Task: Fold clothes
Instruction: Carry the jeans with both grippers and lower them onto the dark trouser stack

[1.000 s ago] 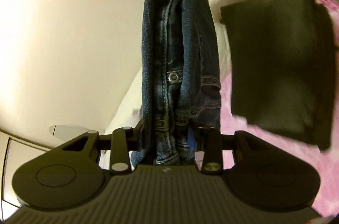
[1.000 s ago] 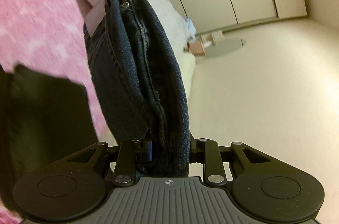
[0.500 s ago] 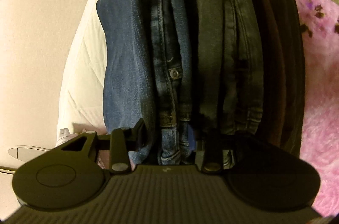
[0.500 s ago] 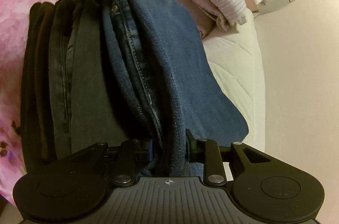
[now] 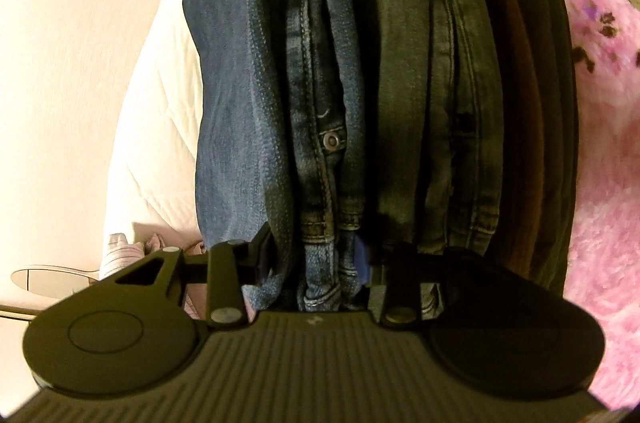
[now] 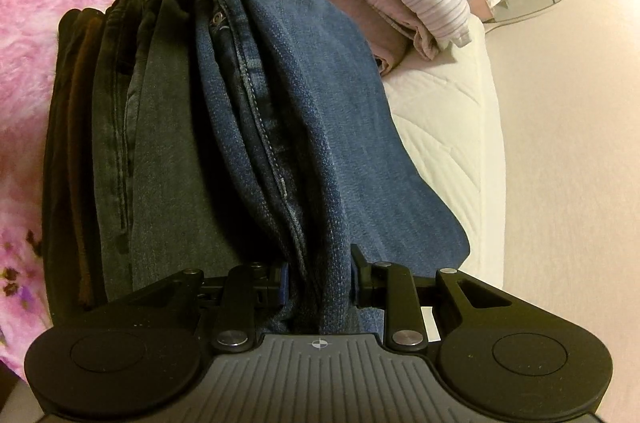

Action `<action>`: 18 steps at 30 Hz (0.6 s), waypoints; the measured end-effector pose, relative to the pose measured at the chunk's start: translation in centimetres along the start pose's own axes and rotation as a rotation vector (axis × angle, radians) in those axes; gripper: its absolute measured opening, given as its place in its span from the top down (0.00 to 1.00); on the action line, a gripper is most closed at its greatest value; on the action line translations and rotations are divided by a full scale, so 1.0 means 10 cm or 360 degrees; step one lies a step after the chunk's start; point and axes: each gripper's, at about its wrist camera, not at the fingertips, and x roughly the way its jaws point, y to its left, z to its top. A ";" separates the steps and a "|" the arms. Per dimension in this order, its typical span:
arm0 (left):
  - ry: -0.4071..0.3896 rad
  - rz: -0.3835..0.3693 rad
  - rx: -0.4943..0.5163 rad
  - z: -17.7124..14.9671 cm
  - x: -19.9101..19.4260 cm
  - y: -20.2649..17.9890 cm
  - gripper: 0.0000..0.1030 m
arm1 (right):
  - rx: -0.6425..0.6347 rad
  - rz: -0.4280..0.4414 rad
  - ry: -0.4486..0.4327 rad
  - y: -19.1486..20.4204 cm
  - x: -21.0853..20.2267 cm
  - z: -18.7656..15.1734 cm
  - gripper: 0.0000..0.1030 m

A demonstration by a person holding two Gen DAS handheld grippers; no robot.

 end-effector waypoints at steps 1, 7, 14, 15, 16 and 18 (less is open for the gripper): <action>-0.0003 0.0001 0.0000 0.00 -0.01 -0.01 0.67 | -0.0002 0.0000 0.0005 0.01 0.02 0.02 0.74; -0.0041 0.0007 -0.0005 -0.15 -0.01 -0.03 0.67 | 0.0000 -0.0017 0.0056 0.02 0.14 0.16 0.74; -0.0097 0.0009 -0.0021 -0.27 0.02 0.00 0.67 | -0.0014 -0.0044 0.0136 0.06 0.17 0.23 0.74; -0.0101 0.0008 -0.0023 -0.28 0.02 0.00 0.67 | -0.0022 -0.0052 0.0141 0.07 0.17 0.22 0.74; -0.0105 0.0007 -0.0027 -0.29 0.02 0.01 0.67 | -0.0031 -0.0060 0.0142 0.09 0.18 0.22 0.74; -0.0106 -0.0001 -0.0045 -0.30 0.01 0.04 0.67 | -0.0073 -0.0085 0.0126 0.12 0.18 0.21 0.74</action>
